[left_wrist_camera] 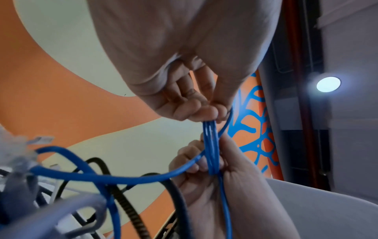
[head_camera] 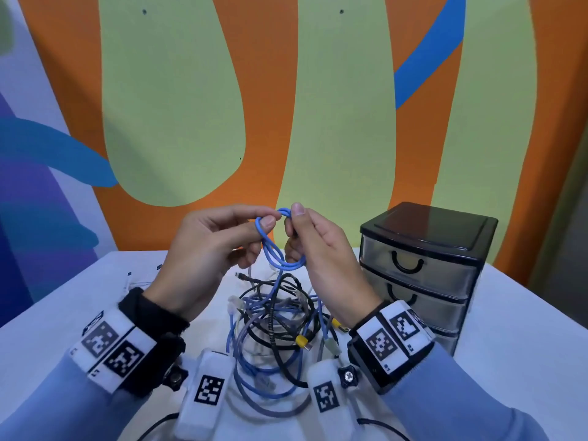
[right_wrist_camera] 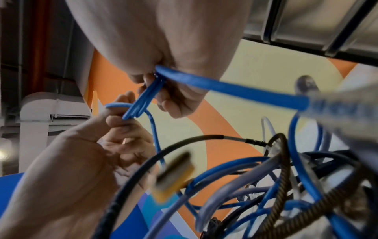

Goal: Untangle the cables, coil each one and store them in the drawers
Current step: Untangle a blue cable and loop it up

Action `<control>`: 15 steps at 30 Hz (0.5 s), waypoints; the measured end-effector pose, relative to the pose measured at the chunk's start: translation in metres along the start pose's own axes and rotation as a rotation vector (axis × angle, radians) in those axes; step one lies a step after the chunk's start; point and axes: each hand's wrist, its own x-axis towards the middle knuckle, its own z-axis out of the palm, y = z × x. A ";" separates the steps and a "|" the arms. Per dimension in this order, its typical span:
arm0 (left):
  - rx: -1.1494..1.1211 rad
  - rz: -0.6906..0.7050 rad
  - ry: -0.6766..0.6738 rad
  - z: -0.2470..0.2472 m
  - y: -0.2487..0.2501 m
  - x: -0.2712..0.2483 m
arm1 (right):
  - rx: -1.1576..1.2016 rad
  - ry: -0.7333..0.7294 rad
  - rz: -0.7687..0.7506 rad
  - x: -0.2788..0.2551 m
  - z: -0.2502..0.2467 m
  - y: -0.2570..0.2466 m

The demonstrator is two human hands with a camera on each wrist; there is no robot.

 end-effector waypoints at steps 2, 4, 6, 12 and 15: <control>0.004 -0.021 0.009 0.001 0.002 0.000 | -0.014 -0.001 0.017 -0.001 0.000 -0.001; 0.030 0.020 0.030 0.002 0.003 -0.001 | -0.016 0.012 0.025 0.000 0.000 -0.001; 0.070 0.081 0.047 0.004 0.005 -0.003 | 0.057 0.022 0.029 0.001 -0.002 -0.002; 0.119 0.098 0.023 0.005 0.006 -0.005 | 0.411 -0.003 0.089 0.001 -0.004 -0.012; 0.045 -0.015 -0.013 0.005 0.005 -0.003 | 0.291 0.027 0.067 0.002 -0.006 -0.010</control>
